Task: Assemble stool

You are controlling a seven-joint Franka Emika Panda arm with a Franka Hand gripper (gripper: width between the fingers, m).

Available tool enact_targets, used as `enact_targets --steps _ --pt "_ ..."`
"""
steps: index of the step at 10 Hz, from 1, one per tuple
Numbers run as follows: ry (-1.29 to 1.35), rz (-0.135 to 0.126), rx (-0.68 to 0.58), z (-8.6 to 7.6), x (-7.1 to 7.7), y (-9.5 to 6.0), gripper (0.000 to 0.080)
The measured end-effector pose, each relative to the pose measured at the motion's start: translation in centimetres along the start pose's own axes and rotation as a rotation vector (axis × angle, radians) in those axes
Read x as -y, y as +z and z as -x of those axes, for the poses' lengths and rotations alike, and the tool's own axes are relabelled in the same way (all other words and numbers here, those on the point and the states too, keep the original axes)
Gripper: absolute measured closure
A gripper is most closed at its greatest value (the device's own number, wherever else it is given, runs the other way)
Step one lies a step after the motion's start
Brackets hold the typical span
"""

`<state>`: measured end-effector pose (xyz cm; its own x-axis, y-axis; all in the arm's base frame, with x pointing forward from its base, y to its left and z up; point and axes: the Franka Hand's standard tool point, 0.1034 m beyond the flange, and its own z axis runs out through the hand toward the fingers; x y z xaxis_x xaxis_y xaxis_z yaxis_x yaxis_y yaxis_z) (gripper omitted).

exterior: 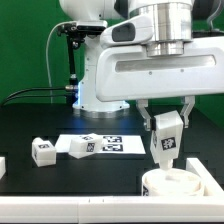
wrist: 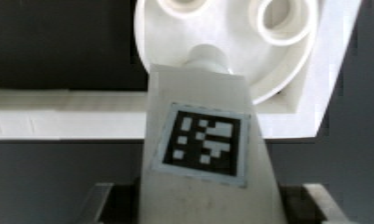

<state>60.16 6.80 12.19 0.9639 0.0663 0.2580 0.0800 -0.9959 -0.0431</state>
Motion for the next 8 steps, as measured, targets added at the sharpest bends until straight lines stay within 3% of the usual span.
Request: enact_targets --steps 2,3,8 --pt "-0.097 0.012 -0.132 -1.0 1.6 0.1 0.0476" --pt "-0.105 0.007 -0.2 -0.7 2.2 0.3 0.0476" --pt "-0.199 0.02 -0.217 -0.4 2.3 0.6 0.0476"
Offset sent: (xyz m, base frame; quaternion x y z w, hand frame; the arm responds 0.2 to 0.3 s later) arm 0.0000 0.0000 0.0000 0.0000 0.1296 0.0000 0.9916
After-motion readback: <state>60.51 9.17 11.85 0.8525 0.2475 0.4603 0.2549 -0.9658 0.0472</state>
